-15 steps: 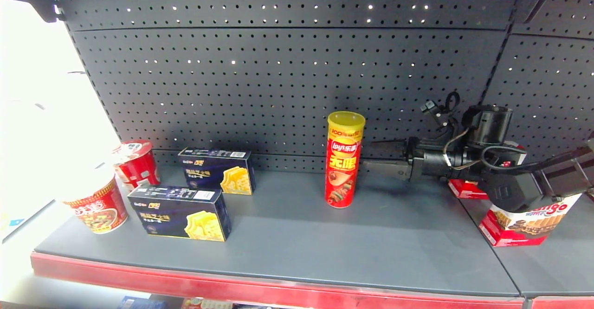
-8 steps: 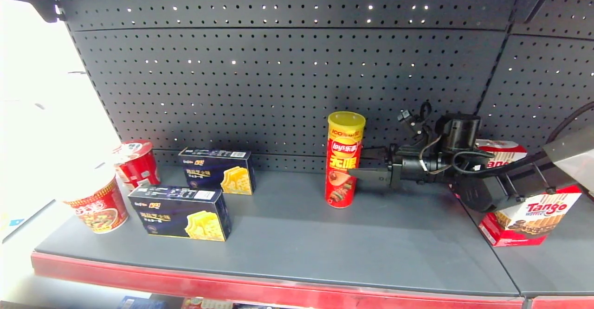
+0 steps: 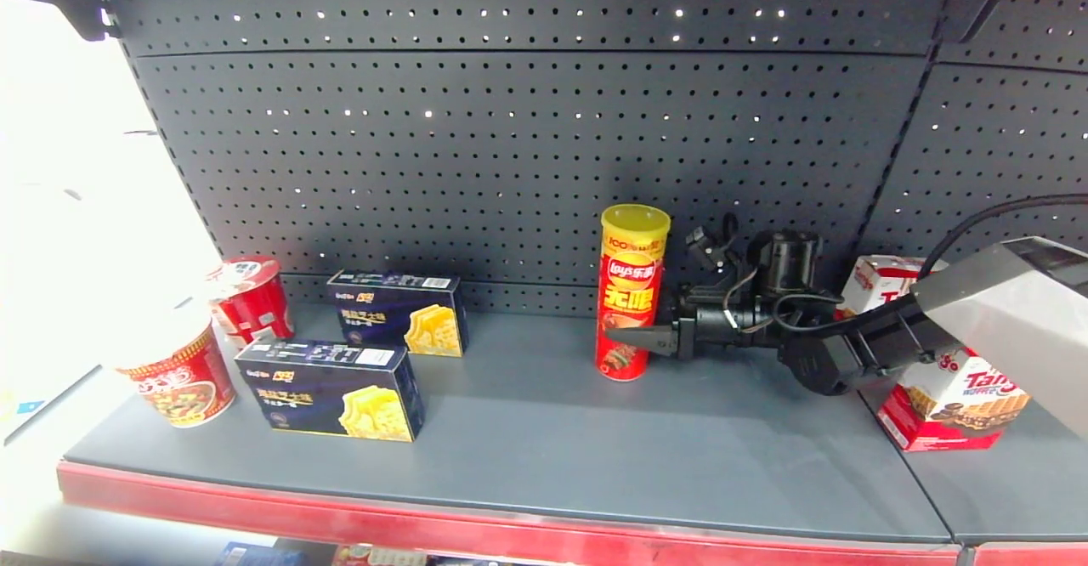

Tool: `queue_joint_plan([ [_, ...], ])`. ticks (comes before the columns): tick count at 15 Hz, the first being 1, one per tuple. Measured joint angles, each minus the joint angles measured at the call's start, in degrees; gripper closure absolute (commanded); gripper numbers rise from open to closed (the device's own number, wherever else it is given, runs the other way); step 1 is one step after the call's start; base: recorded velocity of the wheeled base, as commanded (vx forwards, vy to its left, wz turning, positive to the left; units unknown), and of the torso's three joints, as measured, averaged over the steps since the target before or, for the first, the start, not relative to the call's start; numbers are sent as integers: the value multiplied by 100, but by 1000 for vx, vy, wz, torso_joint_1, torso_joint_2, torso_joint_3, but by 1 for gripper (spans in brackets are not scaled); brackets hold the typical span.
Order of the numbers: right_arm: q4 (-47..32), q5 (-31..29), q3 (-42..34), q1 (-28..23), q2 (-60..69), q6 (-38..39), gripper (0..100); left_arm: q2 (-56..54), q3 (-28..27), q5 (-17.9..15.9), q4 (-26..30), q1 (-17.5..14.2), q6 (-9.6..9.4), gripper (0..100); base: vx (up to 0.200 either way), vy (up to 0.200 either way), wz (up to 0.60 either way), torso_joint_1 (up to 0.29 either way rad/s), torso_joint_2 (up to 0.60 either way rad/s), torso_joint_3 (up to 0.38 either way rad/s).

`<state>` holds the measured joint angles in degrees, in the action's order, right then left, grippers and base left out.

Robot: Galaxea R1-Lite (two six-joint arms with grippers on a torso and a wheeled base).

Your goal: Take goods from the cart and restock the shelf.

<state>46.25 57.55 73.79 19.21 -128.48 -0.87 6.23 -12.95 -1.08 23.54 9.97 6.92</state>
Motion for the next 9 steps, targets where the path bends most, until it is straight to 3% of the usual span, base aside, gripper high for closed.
queue_joint_plan([
  [3, 26, -2, 127, 38, -261, 0, 0, 0, 0, 2, 0, -11, 0, 100, 0, 0, 0, 0, 0, 0],
  [4, 38, -5, 140, 40, -317, 0, 100, 0, 2, 5, 0, -11, 0, 100, 0, 0, 0, 0, 0, 0],
  [9, 11, -38, 190, 68, -315, 5, 100, 0, 5, 5, 0, -6, 0, 100, 0, 0, 0, 0, 0, 0],
])
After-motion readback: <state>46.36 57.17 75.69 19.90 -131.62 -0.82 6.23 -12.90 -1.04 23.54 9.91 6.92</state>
